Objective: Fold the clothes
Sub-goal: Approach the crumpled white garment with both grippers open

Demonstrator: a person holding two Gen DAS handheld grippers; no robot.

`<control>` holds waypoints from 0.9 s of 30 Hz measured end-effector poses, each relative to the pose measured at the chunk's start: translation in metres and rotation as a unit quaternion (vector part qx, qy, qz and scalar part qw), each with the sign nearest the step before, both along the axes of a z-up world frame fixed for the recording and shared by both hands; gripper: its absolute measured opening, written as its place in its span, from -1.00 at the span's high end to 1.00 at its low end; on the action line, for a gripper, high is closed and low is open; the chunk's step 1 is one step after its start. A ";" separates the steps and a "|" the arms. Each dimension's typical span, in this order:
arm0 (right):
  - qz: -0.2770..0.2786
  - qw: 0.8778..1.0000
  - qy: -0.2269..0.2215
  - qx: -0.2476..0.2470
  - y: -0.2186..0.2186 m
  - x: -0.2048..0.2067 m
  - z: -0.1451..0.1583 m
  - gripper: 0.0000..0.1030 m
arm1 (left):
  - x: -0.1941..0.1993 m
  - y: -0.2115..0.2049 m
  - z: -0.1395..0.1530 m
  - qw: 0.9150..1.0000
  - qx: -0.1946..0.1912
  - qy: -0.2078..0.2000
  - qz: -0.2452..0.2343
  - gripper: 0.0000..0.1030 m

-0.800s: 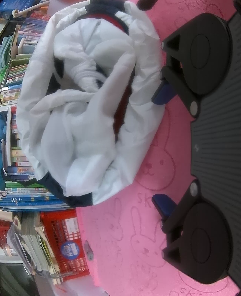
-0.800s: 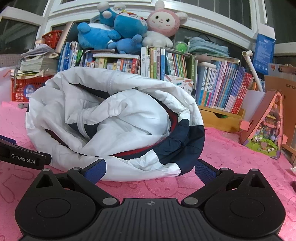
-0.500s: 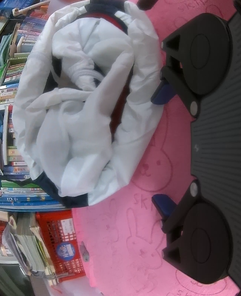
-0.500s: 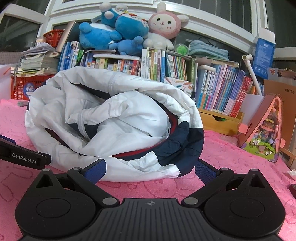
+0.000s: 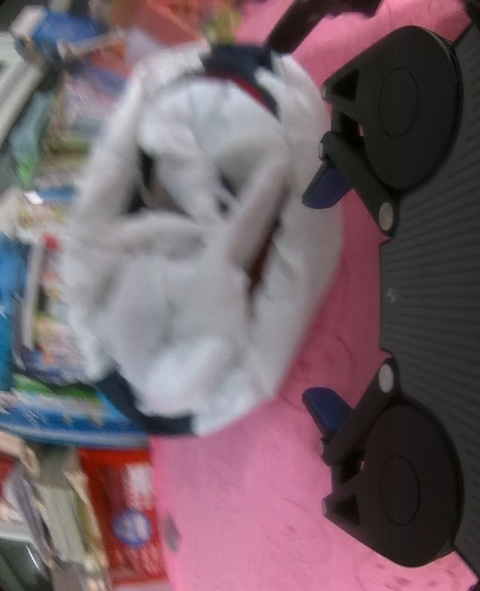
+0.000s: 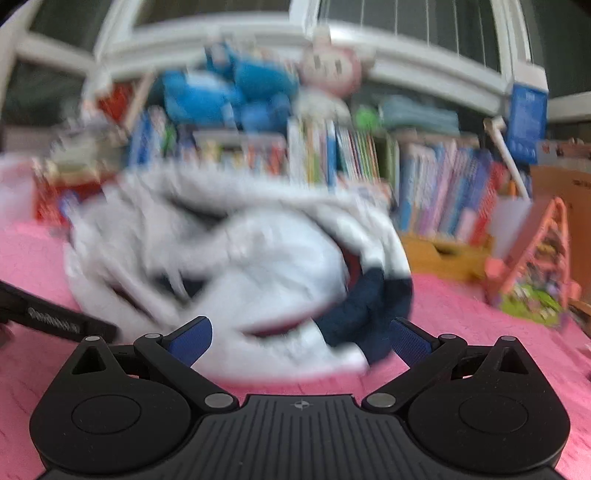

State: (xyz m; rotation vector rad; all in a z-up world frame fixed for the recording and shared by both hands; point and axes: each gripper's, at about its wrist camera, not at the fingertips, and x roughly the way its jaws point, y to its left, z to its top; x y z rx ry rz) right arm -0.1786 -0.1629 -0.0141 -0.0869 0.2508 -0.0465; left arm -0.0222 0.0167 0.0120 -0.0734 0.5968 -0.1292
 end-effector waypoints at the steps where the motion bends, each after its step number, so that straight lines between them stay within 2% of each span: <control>1: -0.006 1.000 -0.010 -0.009 0.003 0.001 0.002 -1.00 | -0.001 0.000 0.001 1.000 -0.004 -0.002 -0.003 -1.00; 3: -0.017 0.999 -0.024 -0.024 0.008 0.003 0.005 -1.00 | -0.003 0.001 0.003 1.000 -0.011 -0.006 -0.009 -1.00; 5: -0.013 1.000 -0.002 -0.015 0.007 0.009 0.003 -1.00 | -0.006 0.001 0.005 1.000 -0.016 -0.010 -0.013 -1.00; 7: 0.000 1.000 0.013 0.001 0.004 0.011 0.003 -1.00 | -0.007 0.001 0.004 1.000 -0.010 -0.009 -0.006 -1.00; 10: 0.003 1.000 -0.005 0.006 0.002 0.004 0.005 -1.00 | -0.009 0.000 0.002 1.000 0.001 -0.007 0.005 -0.95; 18: 0.006 1.000 -0.004 -0.002 0.009 -0.001 0.001 -1.00 | -0.014 -0.002 -0.003 0.999 0.027 -0.001 0.034 -0.94; 27: -0.012 1.000 -0.001 0.001 0.008 -0.001 -0.001 -1.00 | -0.013 -0.002 -0.004 0.999 0.033 0.006 0.032 -0.89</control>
